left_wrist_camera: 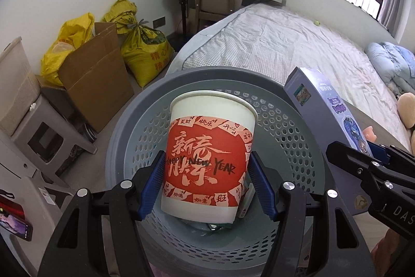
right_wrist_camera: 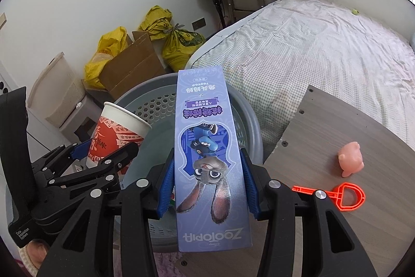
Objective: Collect trash
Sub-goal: 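Carry the paper cup and Zootopia box over the basket and release both, then withdraw both grippers from the basket back toward the table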
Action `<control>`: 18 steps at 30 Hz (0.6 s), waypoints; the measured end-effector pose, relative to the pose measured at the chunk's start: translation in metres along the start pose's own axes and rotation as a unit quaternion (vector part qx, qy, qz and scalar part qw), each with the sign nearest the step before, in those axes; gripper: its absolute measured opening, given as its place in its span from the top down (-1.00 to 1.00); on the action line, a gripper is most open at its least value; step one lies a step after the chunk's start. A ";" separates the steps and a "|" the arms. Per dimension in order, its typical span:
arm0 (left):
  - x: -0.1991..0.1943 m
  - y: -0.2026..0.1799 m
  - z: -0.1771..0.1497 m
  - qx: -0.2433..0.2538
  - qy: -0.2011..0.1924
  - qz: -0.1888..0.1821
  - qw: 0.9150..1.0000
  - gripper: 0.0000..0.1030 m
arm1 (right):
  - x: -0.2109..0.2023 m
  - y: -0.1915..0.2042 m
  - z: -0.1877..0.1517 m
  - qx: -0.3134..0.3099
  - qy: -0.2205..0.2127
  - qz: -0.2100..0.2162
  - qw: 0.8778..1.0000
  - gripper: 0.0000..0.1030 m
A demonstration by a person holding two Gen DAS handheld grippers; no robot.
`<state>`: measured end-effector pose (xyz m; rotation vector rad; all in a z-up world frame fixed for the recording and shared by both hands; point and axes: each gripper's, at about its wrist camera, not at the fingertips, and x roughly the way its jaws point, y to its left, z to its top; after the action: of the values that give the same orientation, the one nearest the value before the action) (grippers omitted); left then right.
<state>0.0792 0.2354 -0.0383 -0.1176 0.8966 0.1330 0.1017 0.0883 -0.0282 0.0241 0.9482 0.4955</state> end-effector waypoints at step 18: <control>-0.009 0.014 0.000 -0.024 -0.008 0.016 1.000 -0.55 | -0.008 0.004 0.000 -0.008 -0.018 -0.007 1.000 -0.29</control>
<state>0.0718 0.2487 -0.0317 -0.1454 0.8806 0.1855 0.0965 0.0889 -0.0207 0.0120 0.9079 0.4885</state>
